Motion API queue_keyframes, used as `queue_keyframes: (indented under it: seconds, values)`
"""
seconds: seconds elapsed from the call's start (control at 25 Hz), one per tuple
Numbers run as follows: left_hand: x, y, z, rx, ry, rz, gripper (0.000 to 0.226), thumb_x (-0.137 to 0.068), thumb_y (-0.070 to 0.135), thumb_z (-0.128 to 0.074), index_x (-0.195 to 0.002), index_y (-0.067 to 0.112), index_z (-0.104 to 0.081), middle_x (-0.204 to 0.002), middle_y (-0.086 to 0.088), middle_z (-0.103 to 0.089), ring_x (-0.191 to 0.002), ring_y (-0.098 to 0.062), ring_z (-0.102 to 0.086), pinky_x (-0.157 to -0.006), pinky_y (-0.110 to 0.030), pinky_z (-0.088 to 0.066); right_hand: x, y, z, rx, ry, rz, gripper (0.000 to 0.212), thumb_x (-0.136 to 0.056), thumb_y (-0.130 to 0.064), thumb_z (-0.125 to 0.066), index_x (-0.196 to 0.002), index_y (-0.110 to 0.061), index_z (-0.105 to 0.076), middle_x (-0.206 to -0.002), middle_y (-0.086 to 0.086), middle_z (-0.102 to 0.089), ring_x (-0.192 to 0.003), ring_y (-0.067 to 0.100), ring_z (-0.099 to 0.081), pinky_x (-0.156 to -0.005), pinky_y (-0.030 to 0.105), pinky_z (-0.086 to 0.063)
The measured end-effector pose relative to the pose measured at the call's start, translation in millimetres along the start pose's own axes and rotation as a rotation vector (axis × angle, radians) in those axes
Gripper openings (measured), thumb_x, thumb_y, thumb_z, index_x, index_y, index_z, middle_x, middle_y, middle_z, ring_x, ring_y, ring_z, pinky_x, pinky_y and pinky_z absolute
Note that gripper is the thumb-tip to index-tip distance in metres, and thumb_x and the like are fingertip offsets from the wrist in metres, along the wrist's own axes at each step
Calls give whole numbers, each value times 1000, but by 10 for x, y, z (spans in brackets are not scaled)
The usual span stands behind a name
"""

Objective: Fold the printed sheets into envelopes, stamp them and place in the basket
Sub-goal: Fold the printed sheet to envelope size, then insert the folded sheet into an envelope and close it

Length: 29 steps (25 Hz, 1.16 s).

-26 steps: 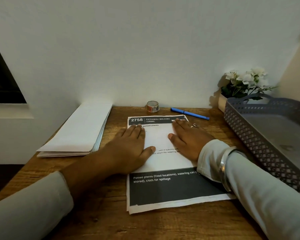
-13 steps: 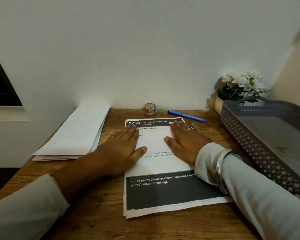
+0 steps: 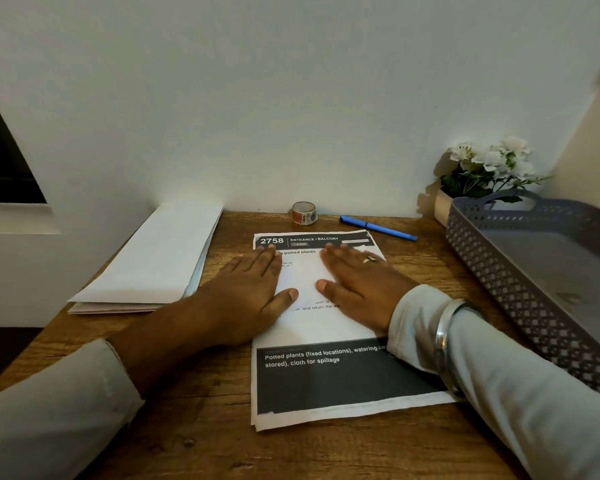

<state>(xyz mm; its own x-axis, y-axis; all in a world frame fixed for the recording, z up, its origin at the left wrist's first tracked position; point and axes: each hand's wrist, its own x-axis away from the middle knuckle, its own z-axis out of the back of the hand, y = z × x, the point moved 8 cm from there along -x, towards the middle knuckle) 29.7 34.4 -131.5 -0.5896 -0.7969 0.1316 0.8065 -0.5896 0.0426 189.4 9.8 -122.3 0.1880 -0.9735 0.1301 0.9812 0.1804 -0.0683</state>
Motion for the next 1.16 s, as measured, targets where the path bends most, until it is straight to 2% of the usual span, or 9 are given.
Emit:
queue_keyframes:
  seconds: [0.16, 0.52, 0.6, 0.68, 0.8, 0.88, 0.96, 1.08, 1.16]
  values:
    - [24, -10, -6, -1, 8, 0, 75, -101, 60, -13, -158, 16, 7, -167, -2, 14, -152, -13, 13, -125, -36, 4, -1, 300, 3, 2, -16, -135, 77, -100, -66, -17, -162, -22, 0, -170, -5, 5, -157, 16, 4, -127, 44, -1]
    - [42, -4, 80, -16, 36, 3, 82, -96, 69, -17, -160, 19, -5, -168, 0, 2, -154, -18, -1, -123, -37, -7, -1, 294, 3, -9, 8, -141, 79, -99, -67, -19, -162, -22, -2, -171, -4, 3, -157, 16, 3, -127, 43, -2]
    - [65, 17, 181, -33, 106, -1, 87, -91, 77, -22, -158, 22, -20, -166, 1, -15, -151, -20, -14, -122, -40, -16, 12, 296, 16, -22, 31, -136, 81, -98, -69, -21, -162, -22, -5, -171, -4, -1, -157, 17, 1, -126, 42, -4]
    - [64, 10, 304, -59, 185, 9, 91, -81, 86, -26, -150, 28, -37, -155, 3, -34, -141, -19, -30, -117, -43, -30, 31, 292, 72, -45, 74, -128, 82, -97, -70, -26, -162, -22, -12, -170, -4, -6, -157, 18, -6, -125, 42, -7]
    - [-12, -51, 344, 21, 146, 70, 87, -72, 89, -46, -139, 34, -47, -144, 6, -46, -128, -17, -43, -107, -43, -41, 45, 250, 125, -69, 133, -105, 80, -96, -70, -34, -159, -22, -23, -168, -1, -19, -154, 21, -20, -124, 43, -17]
    - [-59, -67, 336, 178, 109, 101, 79, -67, 83, -62, -129, 35, -52, -132, 8, -53, -114, -14, -50, -98, -38, -48, 52, 213, 147, -107, 159, -83, 80, -93, -71, -41, -157, -26, -25, -166, -3, -26, -150, 21, -28, -122, 45, -25]
    - [-59, -59, 366, 389, 126, 86, 60, -70, 64, -78, -117, 34, -55, -117, 11, -56, -103, -11, -53, -88, -31, -53, 91, 152, 217, -137, 215, -40, 80, -90, -71, -49, -156, -32, -26, -163, -5, -31, -147, 21, -34, -120, 46, -31]
    - [29, -69, 552, 682, 304, -8, 33, -78, 28, -84, -103, 31, -62, -104, 12, -64, -93, -8, -64, -79, -33, -59, 171, 71, 402, -182, 378, 67, 80, -83, -67, -56, -151, -33, -34, -154, -4, -45, -141, 21, -41, -118, 48, -33]
    - [129, -100, 717, 814, 445, -70, 25, -82, 18, -80, -98, 30, -66, -97, 12, -69, -86, -4, -67, -69, -25, -58, 241, 58, 508, -182, 514, 125, 68, -83, -57, -61, -144, -30, -46, -141, -1, -58, -131, 23, -51, -112, 51, -39]
